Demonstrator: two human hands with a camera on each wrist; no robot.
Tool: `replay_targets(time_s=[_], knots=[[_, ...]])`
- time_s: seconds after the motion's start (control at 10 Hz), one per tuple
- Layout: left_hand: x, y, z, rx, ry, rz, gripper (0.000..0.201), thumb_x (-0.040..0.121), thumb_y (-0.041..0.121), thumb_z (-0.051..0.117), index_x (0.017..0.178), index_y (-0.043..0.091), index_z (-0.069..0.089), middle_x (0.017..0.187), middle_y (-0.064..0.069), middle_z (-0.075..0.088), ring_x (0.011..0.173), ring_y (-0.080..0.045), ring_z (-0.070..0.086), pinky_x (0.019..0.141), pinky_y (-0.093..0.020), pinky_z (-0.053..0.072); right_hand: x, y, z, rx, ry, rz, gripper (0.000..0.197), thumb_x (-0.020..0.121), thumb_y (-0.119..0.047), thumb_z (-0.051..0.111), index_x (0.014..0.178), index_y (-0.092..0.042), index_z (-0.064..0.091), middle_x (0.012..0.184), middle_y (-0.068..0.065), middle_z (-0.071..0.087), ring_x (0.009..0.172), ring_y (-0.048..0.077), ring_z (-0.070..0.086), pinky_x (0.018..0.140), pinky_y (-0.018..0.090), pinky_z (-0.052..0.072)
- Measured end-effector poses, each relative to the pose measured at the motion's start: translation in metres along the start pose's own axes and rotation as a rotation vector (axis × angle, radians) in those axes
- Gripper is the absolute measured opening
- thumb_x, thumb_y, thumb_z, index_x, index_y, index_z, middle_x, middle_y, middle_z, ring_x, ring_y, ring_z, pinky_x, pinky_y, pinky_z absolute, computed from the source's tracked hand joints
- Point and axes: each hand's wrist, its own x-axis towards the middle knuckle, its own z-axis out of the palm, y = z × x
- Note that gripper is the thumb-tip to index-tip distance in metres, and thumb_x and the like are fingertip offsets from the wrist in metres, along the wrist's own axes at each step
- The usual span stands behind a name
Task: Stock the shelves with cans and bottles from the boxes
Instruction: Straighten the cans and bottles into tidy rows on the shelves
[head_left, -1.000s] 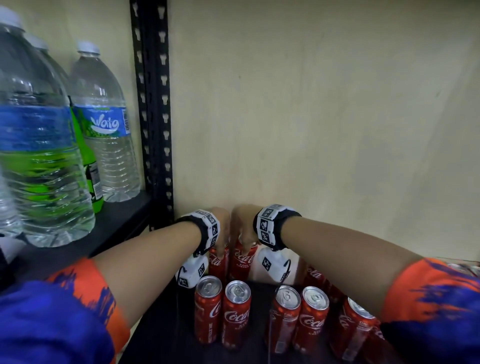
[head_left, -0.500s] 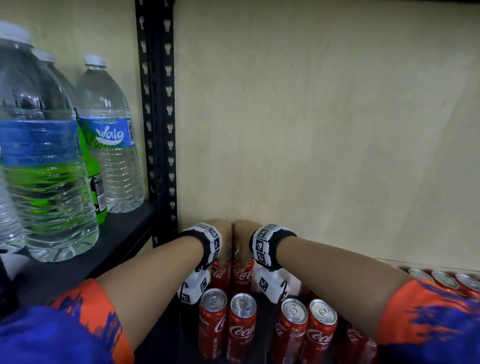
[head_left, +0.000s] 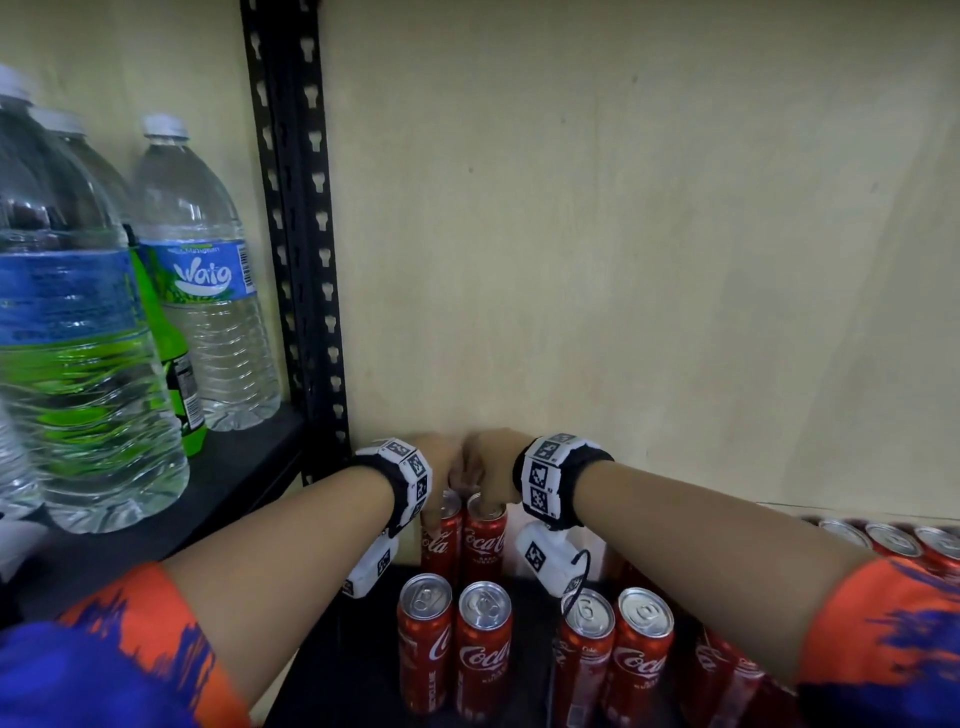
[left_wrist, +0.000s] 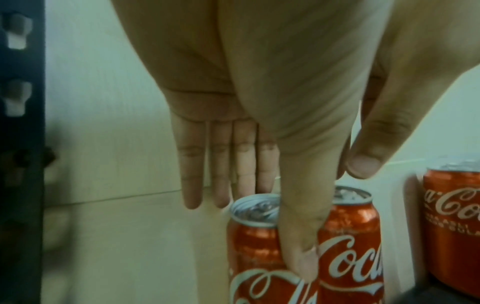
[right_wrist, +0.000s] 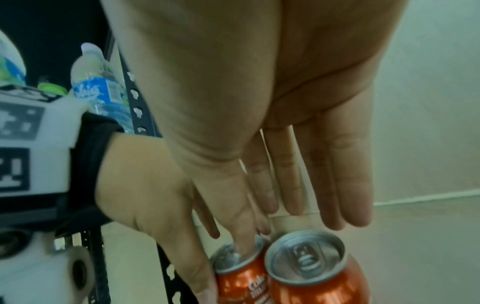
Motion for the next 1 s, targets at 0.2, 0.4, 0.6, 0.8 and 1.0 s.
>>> replay_targets(time_s=[0.2,0.4,0.6,0.8,1.0], knots=[[-0.022,0.019,-0.021,-0.072,0.031,-0.102,0.034,0.085,0.029,0.079,0.109,0.011,0.065,0.093,0.001,0.051,0.086,-0.013,0.051,0.076,-0.025,0.04,-0.029,0.011,-0.022,0.051,0.01,-0.021,0.057,0.087,-0.036,0.075,0.137,-0.013,0.058,0.132,0.004,0.064,0.12,0.025,0.06,0.103,0.041,0.049],[-0.027,0.045,-0.055,-0.039,-0.034,-0.043,0.069,0.073,0.061,0.078,0.122,0.014,0.067,0.122,-0.003,0.067,0.113,-0.024,0.062,0.097,-0.037,0.052,-0.072,0.038,-0.042,0.101,0.071,-0.001,0.061,0.087,-0.047,0.072,0.141,-0.022,0.056,0.135,-0.003,0.062,0.123,0.02,0.057,0.104,0.035,0.044],[-0.049,0.089,-0.078,-0.013,0.031,0.015,0.072,0.079,0.059,0.075,0.137,0.021,0.057,0.131,0.001,0.061,0.118,-0.02,0.056,0.095,-0.032,0.045,-0.114,0.092,-0.045,0.128,0.14,0.126,0.062,0.083,-0.053,0.074,0.135,-0.022,0.061,0.127,-0.002,0.065,0.116,0.018,0.059,0.096,0.03,0.045],[-0.054,0.129,-0.09,-0.123,0.085,0.09,0.067,0.077,0.06,0.076,0.133,0.027,0.058,0.124,0.007,0.061,0.107,-0.015,0.056,0.099,-0.036,0.048,-0.142,0.147,-0.035,0.129,0.113,0.217,0.061,0.083,-0.054,0.073,0.134,-0.021,0.063,0.128,-0.001,0.066,0.118,0.019,0.06,0.097,0.03,0.045],[-0.032,0.177,-0.075,-0.274,0.173,0.163,0.054,0.076,0.05,0.082,0.122,0.026,0.065,0.119,0.006,0.064,0.107,-0.016,0.061,0.097,-0.036,0.05,-0.15,0.192,-0.015,0.106,0.052,0.276,0.066,0.078,-0.04,0.082,0.137,-0.018,0.061,0.133,0.0,0.063,0.118,0.019,0.061,0.091,0.026,0.046]])
